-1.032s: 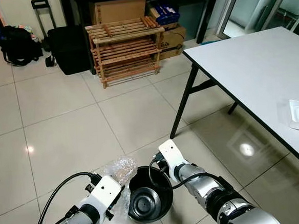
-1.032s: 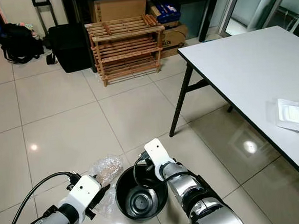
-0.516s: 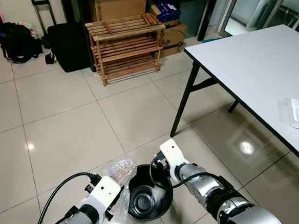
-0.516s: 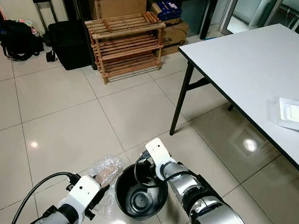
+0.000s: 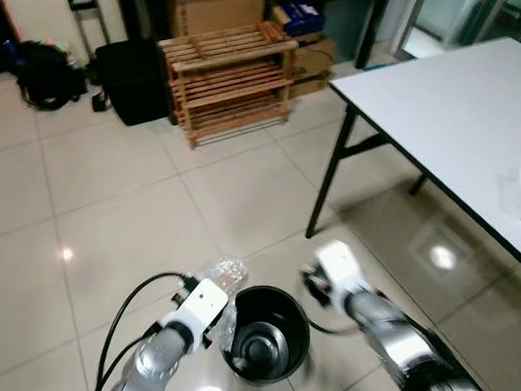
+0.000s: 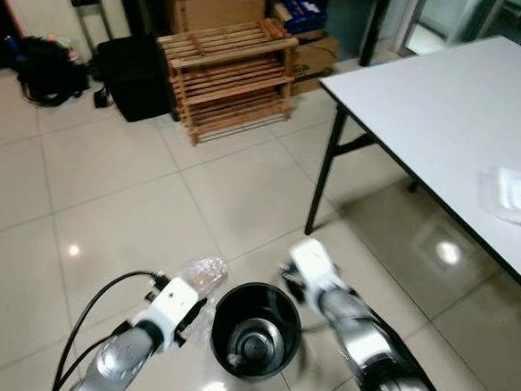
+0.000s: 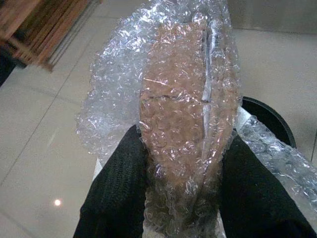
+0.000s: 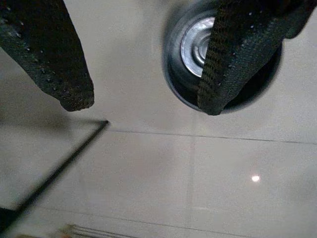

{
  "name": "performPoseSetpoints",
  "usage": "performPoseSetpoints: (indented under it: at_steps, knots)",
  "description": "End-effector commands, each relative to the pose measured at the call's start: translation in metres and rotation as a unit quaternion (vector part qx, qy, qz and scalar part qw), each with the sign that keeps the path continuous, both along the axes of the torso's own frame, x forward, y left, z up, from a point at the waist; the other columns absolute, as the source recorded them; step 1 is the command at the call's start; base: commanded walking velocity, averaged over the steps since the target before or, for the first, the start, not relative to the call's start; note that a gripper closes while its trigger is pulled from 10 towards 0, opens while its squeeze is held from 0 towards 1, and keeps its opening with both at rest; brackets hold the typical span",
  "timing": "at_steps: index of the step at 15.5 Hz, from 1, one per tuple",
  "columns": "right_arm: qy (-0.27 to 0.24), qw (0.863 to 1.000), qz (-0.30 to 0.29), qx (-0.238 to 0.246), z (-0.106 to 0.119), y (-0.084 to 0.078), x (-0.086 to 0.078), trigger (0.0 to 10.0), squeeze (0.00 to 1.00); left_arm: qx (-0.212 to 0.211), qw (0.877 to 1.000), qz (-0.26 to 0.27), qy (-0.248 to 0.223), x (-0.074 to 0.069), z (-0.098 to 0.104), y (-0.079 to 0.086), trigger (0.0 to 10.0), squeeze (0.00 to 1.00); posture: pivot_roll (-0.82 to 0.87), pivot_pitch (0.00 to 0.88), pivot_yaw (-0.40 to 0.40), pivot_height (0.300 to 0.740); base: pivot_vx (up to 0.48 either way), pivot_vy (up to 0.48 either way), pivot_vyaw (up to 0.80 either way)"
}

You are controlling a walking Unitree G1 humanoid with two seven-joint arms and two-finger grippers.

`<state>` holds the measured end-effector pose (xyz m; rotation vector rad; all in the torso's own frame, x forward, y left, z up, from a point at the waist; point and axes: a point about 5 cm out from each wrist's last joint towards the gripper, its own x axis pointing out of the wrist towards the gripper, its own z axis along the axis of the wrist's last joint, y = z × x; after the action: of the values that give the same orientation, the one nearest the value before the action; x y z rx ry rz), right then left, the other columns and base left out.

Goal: Picking trash to rubbish bin

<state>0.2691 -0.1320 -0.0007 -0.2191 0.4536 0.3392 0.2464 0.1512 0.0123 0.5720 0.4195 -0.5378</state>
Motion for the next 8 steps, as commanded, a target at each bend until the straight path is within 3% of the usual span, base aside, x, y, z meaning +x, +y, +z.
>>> performPoseSetpoints:
  at_steps: [1,4,8]
  knots:
    - [-0.024,0.999,-0.017,0.011,0.015,-0.010,-0.002,10.0,0.00,0.004,0.999,-0.037,0.009,0.002,-0.008,-0.011,10.0,0.00,-0.07,0.085,-0.031,0.740,0.000,0.000,0.00]
    - [-0.056,0.997,-0.056,0.018,0.042,-0.028,-0.028,10.0,0.00,0.006,0.995,-0.100,0.021,0.023,-0.011,-0.030,10.0,0.00,-0.12,0.090,-0.001,0.740,0.000,0.000,0.00]
    - [-0.040,0.998,-0.044,0.035,0.064,-0.035,-0.059,10.0,0.00,0.022,0.987,-0.154,0.047,0.024,-0.019,-0.045,10.0,0.00,-0.14,0.105,0.004,0.740,0.000,0.000,0.00]
